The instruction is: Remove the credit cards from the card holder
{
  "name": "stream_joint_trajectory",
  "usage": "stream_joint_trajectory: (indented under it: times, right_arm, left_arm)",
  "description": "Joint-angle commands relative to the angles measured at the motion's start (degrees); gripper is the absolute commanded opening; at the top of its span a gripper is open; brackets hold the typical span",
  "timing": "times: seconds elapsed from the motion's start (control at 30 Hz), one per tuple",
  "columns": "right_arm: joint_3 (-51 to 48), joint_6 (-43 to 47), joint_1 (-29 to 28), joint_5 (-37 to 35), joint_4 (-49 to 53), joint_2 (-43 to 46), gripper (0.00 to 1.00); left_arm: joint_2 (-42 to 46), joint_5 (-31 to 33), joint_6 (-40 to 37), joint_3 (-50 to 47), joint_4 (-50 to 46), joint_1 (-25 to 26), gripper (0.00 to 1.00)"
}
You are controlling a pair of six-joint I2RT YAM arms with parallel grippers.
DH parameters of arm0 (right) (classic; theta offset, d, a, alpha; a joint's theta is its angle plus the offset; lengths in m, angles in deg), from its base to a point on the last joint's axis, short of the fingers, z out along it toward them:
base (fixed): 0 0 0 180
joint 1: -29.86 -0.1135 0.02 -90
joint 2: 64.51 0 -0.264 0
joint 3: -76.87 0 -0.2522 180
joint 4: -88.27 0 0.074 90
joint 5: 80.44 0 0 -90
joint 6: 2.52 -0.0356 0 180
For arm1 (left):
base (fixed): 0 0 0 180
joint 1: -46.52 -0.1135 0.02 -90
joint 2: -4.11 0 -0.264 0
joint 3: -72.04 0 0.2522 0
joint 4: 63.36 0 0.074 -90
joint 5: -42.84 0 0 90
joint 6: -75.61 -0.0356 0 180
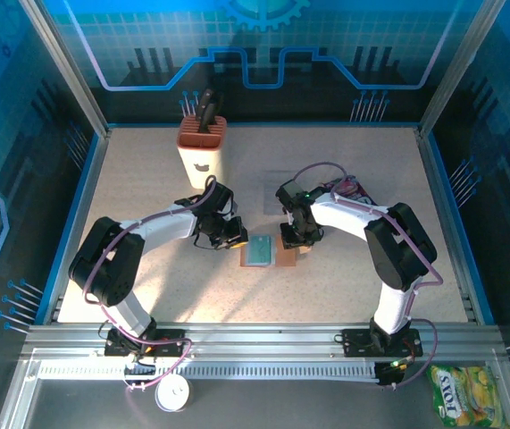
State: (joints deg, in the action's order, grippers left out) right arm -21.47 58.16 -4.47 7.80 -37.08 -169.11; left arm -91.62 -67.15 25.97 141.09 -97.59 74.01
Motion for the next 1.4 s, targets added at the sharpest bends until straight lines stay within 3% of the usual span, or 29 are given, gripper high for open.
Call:
stream_joint_trajectory:
  times: [0.0,0.4,0.67,1.13,1.37]
  right_arm:
    - [1.51,0.49,1.01,2.29,-0.82,-1.62,0.31]
    - [3.56,1.55,1.54,2.06,-0.13,-2.01,0.26]
    - [2.6,0.12,1.19,1.09,1.15,3.99,0.32]
    - [-2.7,-5.23,1.1,18.35,-13.23,5.79,0.33]
    - [-5.13,-6.46,1.1,17.48,-13.17,3.03,0.32]
  left_arm:
    - [0.71,-1.46,0.11,-0.71,0.45,-0.16,0.14]
    - [0.58,-1.75,0.42,-1.4,1.07,-0.07,0.12]
    - [-0.17,-1.86,1.28,-0.73,1.53,2.06,0.1]
    - [-2.07,-1.76,3.24,-4.13,4.95,4.81,0.07]
    - [-1.58,2.37,1.53,-4.35,1.32,4.76,0.06]
